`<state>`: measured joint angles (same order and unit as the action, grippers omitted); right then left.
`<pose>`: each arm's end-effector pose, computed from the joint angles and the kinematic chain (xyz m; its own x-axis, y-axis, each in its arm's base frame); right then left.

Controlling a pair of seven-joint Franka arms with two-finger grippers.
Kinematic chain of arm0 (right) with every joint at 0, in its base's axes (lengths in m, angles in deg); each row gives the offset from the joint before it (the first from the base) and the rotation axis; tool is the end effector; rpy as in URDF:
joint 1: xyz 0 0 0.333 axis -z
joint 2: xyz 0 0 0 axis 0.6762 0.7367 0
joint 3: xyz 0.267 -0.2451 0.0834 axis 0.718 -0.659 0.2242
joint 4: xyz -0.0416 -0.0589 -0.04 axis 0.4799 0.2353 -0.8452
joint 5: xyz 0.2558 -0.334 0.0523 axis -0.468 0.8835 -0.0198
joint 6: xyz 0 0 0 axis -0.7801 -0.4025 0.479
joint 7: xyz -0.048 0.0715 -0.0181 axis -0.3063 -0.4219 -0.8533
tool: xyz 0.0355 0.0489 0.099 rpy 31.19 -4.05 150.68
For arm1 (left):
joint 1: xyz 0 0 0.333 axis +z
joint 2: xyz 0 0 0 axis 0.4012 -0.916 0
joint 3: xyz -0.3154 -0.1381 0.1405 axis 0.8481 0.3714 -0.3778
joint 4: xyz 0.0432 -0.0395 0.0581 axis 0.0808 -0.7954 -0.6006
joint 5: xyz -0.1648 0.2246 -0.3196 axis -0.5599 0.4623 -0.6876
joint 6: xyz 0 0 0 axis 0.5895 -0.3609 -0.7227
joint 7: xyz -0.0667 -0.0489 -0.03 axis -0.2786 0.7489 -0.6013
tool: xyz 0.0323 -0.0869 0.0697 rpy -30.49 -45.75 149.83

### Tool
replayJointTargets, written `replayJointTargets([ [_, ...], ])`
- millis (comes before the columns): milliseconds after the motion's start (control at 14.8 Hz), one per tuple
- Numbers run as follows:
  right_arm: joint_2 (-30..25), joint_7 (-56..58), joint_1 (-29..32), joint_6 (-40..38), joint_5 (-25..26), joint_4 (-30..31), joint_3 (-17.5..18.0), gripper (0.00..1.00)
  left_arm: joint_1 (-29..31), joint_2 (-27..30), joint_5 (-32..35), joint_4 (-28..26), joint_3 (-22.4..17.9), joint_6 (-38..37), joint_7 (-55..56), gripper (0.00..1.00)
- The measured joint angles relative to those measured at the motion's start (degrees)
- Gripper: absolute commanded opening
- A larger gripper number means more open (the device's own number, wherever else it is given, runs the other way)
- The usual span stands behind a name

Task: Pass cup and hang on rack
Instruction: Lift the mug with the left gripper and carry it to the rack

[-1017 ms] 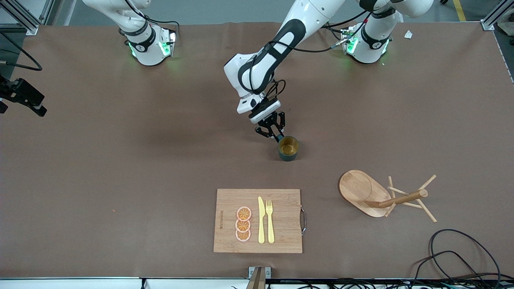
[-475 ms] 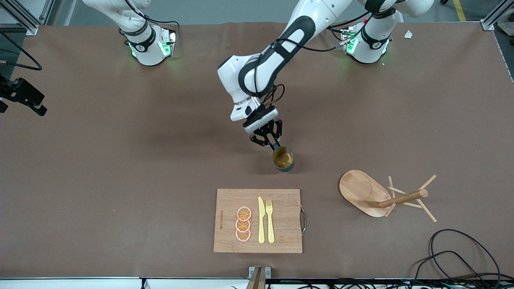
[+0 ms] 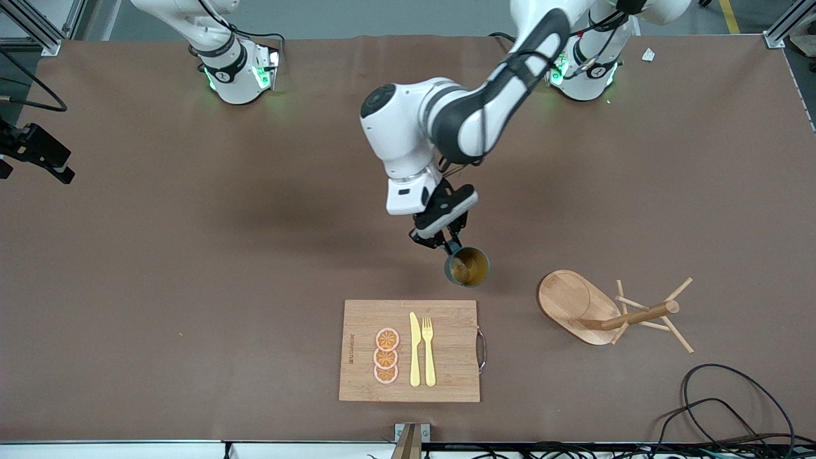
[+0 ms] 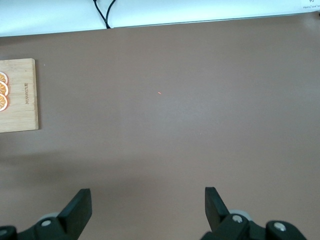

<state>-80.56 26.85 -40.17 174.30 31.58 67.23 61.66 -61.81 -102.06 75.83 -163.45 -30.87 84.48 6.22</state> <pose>0.5763 -0.0128 0.7191 0.9803 -0.0826 0.1794 -0.0897 -0.9955 0.0320 0.5858 -0.5257 0.4238 0.7037 0.5239 0.4799 0.6075 -0.7939 -0.0242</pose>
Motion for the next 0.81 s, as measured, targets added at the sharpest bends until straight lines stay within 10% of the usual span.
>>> replayJointTargets([
  [814,0.0,0.0,0.01,-0.27,0.0,-0.01,-0.07,1.0,21.65,8.28,-41.41,2.34,0.3,1.7,-10.89,0.0],
])
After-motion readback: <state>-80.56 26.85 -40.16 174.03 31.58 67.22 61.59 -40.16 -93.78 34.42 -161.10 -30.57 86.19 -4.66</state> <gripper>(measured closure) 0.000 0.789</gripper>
